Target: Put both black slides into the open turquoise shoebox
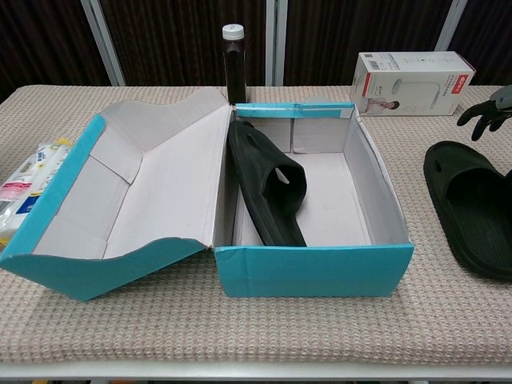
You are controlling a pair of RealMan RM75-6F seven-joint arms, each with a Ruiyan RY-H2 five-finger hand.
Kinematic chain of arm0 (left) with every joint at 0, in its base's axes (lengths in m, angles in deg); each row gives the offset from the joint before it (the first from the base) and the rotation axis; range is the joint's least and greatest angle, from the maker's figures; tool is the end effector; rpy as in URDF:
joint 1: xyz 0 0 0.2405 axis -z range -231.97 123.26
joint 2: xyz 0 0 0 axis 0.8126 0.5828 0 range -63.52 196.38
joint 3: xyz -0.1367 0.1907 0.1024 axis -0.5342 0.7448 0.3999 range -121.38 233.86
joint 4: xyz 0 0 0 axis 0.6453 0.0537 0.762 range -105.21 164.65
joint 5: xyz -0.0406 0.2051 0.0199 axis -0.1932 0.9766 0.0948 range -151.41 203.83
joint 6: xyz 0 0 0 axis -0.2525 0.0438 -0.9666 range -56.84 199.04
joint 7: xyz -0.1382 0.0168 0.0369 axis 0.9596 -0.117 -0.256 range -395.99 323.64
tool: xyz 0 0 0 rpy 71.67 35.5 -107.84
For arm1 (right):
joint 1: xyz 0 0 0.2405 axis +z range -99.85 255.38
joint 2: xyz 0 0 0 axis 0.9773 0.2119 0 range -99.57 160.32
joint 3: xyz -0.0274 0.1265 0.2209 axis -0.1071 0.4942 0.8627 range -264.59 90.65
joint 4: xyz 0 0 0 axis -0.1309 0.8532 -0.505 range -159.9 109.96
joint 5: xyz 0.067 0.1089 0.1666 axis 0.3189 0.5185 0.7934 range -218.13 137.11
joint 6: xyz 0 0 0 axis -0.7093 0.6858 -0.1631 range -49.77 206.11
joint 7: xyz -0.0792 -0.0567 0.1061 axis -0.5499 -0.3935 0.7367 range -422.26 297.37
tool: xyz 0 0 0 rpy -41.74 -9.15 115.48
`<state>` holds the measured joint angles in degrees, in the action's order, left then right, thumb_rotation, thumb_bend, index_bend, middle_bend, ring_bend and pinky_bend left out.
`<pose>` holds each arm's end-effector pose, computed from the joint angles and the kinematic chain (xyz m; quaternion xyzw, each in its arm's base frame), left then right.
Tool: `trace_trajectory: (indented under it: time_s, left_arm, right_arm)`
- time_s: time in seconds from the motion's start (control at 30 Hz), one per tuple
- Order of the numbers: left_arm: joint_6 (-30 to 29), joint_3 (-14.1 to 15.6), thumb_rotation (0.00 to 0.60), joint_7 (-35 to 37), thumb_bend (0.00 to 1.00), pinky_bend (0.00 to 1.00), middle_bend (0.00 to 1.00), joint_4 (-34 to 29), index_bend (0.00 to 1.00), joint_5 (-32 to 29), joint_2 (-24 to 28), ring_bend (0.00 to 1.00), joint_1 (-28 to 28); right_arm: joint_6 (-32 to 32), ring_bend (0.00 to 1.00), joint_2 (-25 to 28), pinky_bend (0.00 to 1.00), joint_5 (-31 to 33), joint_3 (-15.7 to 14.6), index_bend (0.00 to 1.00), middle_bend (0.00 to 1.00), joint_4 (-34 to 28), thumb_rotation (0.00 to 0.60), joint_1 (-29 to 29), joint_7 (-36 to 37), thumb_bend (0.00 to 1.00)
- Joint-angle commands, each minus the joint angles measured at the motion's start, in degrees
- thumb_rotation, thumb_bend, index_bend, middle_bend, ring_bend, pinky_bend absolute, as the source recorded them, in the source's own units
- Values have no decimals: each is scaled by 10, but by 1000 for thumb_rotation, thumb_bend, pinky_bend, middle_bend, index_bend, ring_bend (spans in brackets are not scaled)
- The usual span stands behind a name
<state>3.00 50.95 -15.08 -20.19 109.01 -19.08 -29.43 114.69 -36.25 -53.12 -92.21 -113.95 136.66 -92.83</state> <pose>-0.3461 0.3259 0.0975 -0.6327 -0.3859 -0.3989 0.5401 -0.2398 -0.3761 0.0796 0.6847 -0.5302 0.0903 0.4918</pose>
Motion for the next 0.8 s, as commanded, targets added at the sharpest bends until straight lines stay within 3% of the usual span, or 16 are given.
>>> trace_trajectory:
  time_s: [0.03,0.3,0.8]
  left_arm:
    - [-1,0,600,1,135,319,309,0,351,1,0,219,0]
    - [0,1,600,1,134,319,308,-1,343,1,-1,219,1]
    - [7,2,600,-5,134,319,308,-1,343,0,-1,219,4]
  right_arm:
    - [-19,76,-11,269,12,-10,66,138,19,600,10,0,12]
    - [-77,76,-26,268,18,-27,66,136,63,600,30,21,26]
    - [-137,29,-38,179,-65,-31,66,115,110,600,36,97,26]
